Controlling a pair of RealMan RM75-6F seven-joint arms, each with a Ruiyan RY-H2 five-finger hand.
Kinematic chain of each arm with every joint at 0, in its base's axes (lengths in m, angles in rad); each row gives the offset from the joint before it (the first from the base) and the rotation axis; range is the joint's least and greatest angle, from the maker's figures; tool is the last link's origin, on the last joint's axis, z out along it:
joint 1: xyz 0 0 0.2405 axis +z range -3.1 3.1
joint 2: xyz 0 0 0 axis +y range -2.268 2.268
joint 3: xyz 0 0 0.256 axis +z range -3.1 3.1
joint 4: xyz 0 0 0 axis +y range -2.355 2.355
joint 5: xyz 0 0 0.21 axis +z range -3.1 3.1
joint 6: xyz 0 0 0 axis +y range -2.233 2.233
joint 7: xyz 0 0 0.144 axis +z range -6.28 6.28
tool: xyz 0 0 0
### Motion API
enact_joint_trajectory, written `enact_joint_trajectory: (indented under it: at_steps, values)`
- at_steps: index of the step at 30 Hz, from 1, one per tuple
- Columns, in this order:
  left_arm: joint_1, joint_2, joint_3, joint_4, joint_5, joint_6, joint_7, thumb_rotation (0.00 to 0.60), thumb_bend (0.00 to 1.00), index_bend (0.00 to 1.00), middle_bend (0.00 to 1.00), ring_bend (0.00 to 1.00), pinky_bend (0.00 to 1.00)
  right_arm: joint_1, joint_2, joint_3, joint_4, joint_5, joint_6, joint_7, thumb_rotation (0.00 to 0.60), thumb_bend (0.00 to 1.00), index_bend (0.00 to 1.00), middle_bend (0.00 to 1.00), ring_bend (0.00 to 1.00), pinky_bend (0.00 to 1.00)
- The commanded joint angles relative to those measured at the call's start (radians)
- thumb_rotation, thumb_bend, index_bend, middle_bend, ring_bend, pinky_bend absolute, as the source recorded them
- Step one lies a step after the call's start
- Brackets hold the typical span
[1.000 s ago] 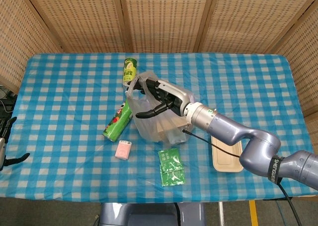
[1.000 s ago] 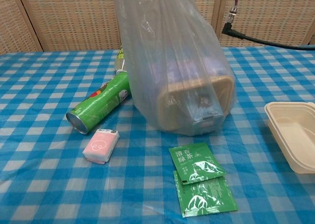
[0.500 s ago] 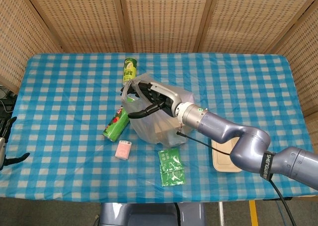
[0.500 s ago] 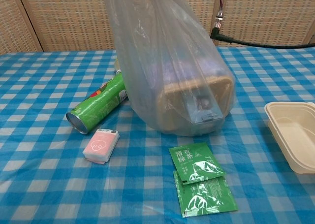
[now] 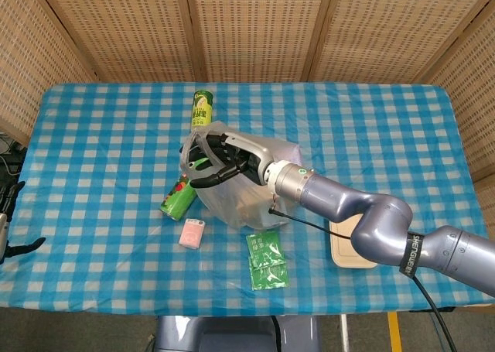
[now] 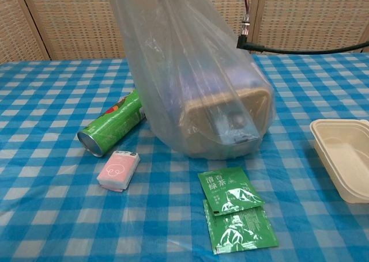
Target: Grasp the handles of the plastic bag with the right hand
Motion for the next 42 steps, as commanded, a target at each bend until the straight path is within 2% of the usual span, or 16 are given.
enact_joint_trajectory:
  at_steps: [1, 10, 14, 26, 29, 31, 42]
  values:
    - [0.0, 0.0, 0.0, 0.001, 0.0, 0.0, 0.0, 0.6, 0.0, 0.0, 0.0, 0.0, 0.0, -0.031, -0.023, 0.052, 0.005, 0.042, -0.043, -0.048, 0.6, 0.0, 0.39, 0.51, 0.31, 0.42]
    - [-0.001, 0.0, -0.001, 0.003, -0.003, -0.003, -0.002, 0.6, 0.0, 0.0, 0.0, 0.0, 0.0, -0.076, -0.054, 0.122, 0.038, 0.158, -0.126, -0.182, 0.6, 0.0, 0.39, 0.54, 0.35, 0.46]
    - [-0.003, 0.0, 0.0, 0.003, -0.004, -0.007, -0.002, 0.6, 0.0, 0.0, 0.0, 0.0, 0.0, -0.085, -0.055, 0.135, 0.051, 0.211, -0.129, -0.221, 0.6, 0.0, 0.36, 0.5, 0.3, 0.28]
    - [-0.006, -0.001, -0.002, 0.004, -0.007, -0.01, -0.002, 0.6, 0.0, 0.0, 0.0, 0.0, 0.0, -0.097, -0.059, 0.129, 0.041, 0.349, -0.017, -0.294, 0.6, 0.0, 0.34, 0.48, 0.28, 0.27]
    - [-0.007, -0.002, -0.001, 0.004, -0.007, -0.012, 0.0, 0.6, 0.0, 0.0, 0.0, 0.0, 0.0, -0.095, -0.065, 0.127, 0.039, 0.374, 0.013, -0.301, 0.6, 0.0, 0.34, 0.48, 0.27, 0.21]
    - [-0.007, -0.002, -0.002, 0.005, -0.007, -0.012, 0.0, 0.6, 0.0, 0.0, 0.0, 0.0, 0.0, -0.09, -0.068, 0.116, 0.035, 0.389, 0.043, -0.316, 0.6, 0.0, 0.34, 0.48, 0.27, 0.17]
    - [-0.008, -0.001, -0.003, 0.007, -0.009, -0.013, -0.007, 0.6, 0.0, 0.0, 0.0, 0.0, 0.0, -0.075, -0.099, 0.055, 0.004, 0.434, 0.25, -0.415, 0.6, 0.0, 0.33, 0.47, 0.25, 0.12]
